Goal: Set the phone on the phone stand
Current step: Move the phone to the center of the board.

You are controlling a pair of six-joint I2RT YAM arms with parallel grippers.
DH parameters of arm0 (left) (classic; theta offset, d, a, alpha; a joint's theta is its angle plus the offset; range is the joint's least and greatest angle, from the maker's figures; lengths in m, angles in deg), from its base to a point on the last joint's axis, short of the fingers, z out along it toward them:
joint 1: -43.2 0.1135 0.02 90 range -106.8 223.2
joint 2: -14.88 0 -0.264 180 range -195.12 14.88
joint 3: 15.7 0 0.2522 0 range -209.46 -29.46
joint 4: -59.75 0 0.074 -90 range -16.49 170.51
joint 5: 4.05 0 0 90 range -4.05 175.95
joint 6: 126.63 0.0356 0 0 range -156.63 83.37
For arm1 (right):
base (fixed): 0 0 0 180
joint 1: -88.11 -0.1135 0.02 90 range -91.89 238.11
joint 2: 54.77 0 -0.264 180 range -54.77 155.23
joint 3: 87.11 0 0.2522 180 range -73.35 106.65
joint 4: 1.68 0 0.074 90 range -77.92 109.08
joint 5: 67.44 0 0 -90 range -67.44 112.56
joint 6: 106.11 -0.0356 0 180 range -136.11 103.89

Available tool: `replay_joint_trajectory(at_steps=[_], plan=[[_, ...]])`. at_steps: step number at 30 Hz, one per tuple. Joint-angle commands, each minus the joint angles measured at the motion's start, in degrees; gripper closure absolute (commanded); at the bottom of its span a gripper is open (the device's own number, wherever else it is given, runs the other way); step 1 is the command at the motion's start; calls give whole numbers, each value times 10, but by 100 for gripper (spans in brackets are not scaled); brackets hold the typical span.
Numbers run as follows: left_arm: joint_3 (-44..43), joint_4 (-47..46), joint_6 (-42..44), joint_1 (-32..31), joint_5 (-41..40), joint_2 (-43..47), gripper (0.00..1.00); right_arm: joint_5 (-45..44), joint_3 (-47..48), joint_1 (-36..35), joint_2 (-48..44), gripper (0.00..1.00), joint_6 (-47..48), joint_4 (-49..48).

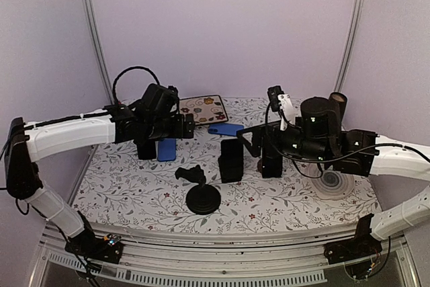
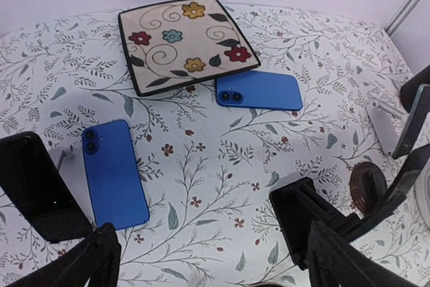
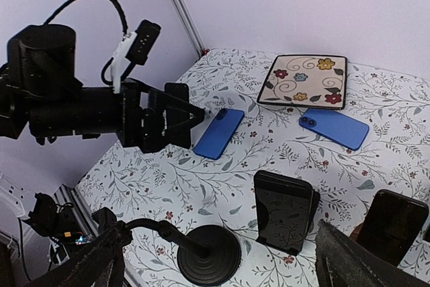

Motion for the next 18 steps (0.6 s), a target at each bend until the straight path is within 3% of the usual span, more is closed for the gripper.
replay_joint_trajectory(at_steps=[1, 18], plan=[[-52, -4, 44, 28, 12, -71, 3, -26, -7, -3, -27, 1, -5, 12], [-229, 48, 70, 109, 45, -316, 3, -32, -31, -3, -71, 1, -23, 23]])
